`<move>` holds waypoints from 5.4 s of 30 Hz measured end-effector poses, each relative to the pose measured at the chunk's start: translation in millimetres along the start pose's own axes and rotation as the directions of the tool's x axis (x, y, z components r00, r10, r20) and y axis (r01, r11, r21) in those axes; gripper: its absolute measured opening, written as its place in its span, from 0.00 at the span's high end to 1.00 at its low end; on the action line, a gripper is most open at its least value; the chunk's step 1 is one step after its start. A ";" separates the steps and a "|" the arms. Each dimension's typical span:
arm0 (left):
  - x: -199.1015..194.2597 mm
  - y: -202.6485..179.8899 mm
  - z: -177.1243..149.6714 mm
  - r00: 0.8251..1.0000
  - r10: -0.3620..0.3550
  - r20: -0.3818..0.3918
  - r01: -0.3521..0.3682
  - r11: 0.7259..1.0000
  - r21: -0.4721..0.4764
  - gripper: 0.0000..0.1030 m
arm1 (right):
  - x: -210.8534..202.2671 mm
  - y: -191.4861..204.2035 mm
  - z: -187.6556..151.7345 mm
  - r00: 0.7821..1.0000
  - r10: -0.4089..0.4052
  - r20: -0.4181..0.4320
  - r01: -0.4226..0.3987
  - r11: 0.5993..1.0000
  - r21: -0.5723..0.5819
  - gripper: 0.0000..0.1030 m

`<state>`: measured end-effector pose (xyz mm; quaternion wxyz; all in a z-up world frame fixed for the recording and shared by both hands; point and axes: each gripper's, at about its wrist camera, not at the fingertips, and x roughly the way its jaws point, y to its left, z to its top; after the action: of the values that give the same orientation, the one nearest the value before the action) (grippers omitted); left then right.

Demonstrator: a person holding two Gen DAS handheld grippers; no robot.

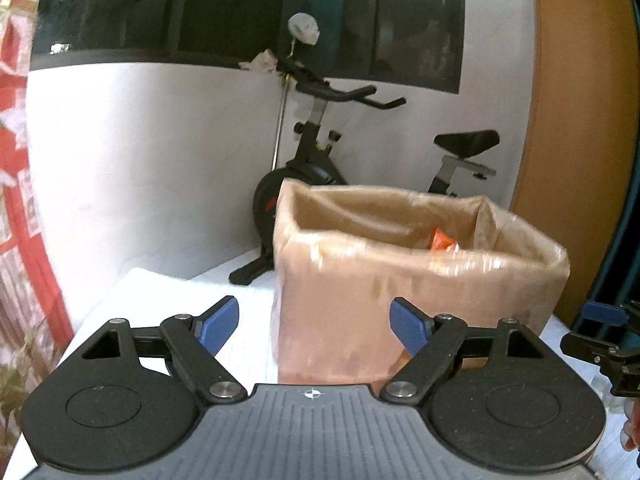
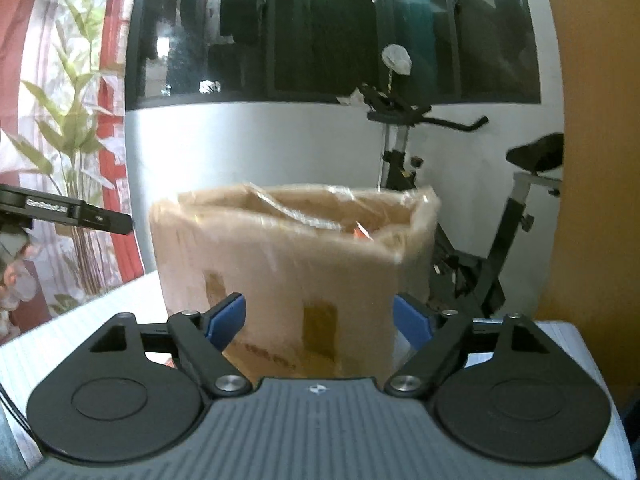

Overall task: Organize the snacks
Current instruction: 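Bring both open tools back to the snack pile, then grasp the large green chip bag with the right tool while the left tool grasps the red packet, then carry the green bag and red packet over the box and open both tools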

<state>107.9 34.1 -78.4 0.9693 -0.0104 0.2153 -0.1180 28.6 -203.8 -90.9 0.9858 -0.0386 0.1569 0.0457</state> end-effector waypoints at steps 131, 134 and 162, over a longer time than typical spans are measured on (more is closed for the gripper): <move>-34.2 -17.3 -2.1 0.990 -0.129 0.053 0.126 0.990 0.060 0.84 | -74.9 -25.8 7.2 0.982 -0.091 0.167 0.055 0.976 0.209 0.13; -35.5 -22.2 20.4 0.984 -0.148 0.102 0.138 0.986 0.091 0.84 | -62.0 -22.7 37.9 0.977 -0.068 0.203 0.037 0.987 0.154 0.13; 70.8 -28.0 84.0 0.998 -0.056 -0.006 0.057 0.993 0.105 0.43 | 115.1 4.0 99.0 0.998 -0.063 -0.020 0.063 0.998 0.002 0.07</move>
<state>199.2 -12.2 -29.6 0.9644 0.0348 0.2101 -0.1566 167.4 -181.9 -33.3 0.9852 -0.0425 0.1657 0.0141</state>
